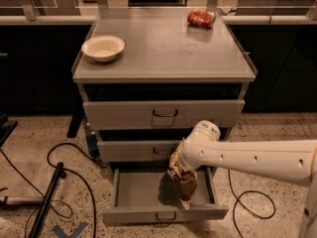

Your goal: Place brown chip bag into bottom drawer

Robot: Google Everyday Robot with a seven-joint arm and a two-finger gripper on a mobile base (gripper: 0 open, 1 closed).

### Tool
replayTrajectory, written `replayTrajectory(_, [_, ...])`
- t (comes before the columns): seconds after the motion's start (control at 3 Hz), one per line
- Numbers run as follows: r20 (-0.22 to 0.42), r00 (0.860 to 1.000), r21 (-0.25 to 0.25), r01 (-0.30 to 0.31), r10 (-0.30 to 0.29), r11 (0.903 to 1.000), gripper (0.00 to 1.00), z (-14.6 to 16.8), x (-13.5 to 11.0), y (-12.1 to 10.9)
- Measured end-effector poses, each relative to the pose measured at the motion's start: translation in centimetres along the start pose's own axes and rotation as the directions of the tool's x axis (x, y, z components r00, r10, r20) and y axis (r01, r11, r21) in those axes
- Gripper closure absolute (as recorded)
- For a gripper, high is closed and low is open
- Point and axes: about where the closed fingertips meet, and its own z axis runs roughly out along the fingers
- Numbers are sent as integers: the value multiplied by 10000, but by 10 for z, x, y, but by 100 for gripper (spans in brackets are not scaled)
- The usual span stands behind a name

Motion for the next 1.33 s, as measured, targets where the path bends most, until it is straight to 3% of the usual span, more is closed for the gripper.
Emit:
replayTrajectory(0.67, [-1, 10000, 0, 0, 0, 10000, 12, 0, 0, 0])
replayTrajectory(1.0, [-1, 10000, -1, 0, 0, 10000, 0, 0, 0, 0])
replayTrajectory(1.33, [-1, 10000, -1, 0, 0, 10000, 0, 0, 0, 0])
